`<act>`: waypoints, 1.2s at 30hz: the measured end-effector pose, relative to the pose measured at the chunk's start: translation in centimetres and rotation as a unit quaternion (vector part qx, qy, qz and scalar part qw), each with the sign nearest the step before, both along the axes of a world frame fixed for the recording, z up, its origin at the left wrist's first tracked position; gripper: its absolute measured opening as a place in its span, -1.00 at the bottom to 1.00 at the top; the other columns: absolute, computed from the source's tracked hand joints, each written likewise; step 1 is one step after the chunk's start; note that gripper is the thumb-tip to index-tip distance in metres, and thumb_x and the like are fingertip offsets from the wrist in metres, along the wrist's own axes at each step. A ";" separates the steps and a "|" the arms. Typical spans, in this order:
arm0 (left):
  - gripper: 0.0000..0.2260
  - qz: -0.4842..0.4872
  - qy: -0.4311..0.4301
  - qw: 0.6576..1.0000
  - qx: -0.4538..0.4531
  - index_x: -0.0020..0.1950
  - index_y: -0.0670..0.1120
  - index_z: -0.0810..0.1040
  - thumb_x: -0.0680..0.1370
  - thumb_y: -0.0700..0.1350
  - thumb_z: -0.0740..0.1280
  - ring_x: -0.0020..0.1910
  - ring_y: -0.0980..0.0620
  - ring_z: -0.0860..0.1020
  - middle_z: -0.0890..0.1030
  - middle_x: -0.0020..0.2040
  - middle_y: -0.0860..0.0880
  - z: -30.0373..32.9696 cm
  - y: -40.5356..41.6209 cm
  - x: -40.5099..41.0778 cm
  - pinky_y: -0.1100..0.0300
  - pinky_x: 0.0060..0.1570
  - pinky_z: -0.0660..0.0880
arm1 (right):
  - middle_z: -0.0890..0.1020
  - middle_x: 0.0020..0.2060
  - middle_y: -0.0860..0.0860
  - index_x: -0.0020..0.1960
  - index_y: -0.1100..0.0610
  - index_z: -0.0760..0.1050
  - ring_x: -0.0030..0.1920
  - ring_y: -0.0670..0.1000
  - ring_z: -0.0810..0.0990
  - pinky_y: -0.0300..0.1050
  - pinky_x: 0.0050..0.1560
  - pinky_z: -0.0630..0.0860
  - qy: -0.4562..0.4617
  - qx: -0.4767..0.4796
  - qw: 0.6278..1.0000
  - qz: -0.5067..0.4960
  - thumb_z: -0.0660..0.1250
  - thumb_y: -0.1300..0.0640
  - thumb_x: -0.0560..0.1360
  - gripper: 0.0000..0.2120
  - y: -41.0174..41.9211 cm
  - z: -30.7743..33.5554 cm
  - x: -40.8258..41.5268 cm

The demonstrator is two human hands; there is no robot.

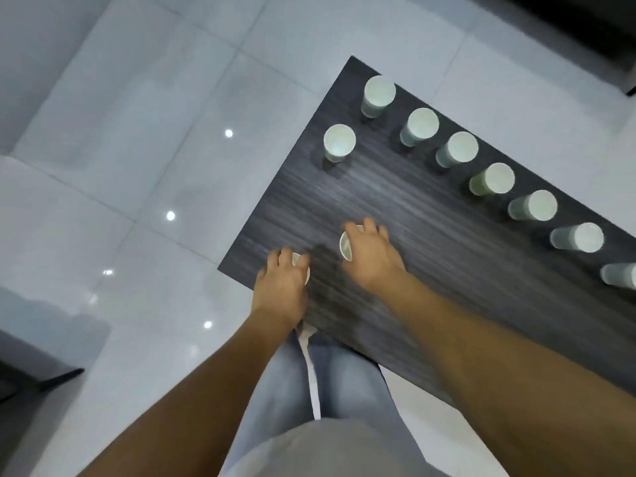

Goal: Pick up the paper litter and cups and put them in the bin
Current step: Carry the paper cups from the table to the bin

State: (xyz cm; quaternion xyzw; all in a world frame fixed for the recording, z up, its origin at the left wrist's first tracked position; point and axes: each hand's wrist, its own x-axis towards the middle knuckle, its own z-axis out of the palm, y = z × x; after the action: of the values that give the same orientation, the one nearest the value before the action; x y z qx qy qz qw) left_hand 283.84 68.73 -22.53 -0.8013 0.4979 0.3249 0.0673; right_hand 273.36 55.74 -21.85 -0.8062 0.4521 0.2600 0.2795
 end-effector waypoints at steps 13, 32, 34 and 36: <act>-0.44 -0.280 0.036 0.959 -0.042 0.45 0.00 0.29 0.49 -0.16 0.38 0.38 -0.12 0.24 0.30 0.40 -0.08 15.1 1.3 -7.0 -0.02 0.28 0.39 | 0.27 0.32 0.09 0.39 0.07 0.27 0.32 0.17 0.27 0.05 0.11 0.46 -0.030 -0.052 0.936 -0.347 0.39 0.11 0.48 -0.46 15.1 14.5 -13.7; -0.51 -0.719 0.056 0.684 -0.107 0.41 -0.08 0.34 0.50 -0.11 0.35 0.34 -0.13 0.26 0.33 0.32 -0.10 24.9 21.0 -52.5 -0.01 0.18 0.42 | 0.30 0.33 0.06 0.45 0.00 0.25 0.31 0.15 0.30 0.03 0.11 0.50 -0.005 -0.163 0.646 -0.746 0.37 0.09 0.46 -0.40 51.8 22.9 -52.3; -0.50 -0.737 0.069 0.663 -0.109 0.42 -0.06 0.32 0.50 -0.11 0.34 0.34 -0.13 0.26 0.34 0.33 -0.10 25.2 24.8 -57.1 -0.01 0.19 0.43 | 0.31 0.33 0.06 0.45 0.00 0.24 0.31 0.15 0.30 0.02 0.10 0.50 0.002 -0.167 0.621 -0.766 0.37 0.08 0.46 -0.39 56.5 23.0 -55.6; -0.49 -0.751 0.083 0.645 -0.110 0.45 -0.04 0.29 0.51 -0.10 0.32 0.35 -0.13 0.26 0.33 0.34 -0.09 25.5 28.5 -61.2 -0.01 0.19 0.43 | 0.31 0.33 0.06 0.46 -0.01 0.24 0.31 0.15 0.30 0.02 0.10 0.50 0.010 -0.170 0.591 -0.788 0.37 0.08 0.46 -0.40 61.0 23.1 -58.4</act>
State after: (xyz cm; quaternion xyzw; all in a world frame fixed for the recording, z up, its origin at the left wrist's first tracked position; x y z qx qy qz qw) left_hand 222.63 97.24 2.99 -0.1237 0.9647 0.1706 0.1581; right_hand 214.94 116.70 1.29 -0.1649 0.9500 -0.1352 0.2282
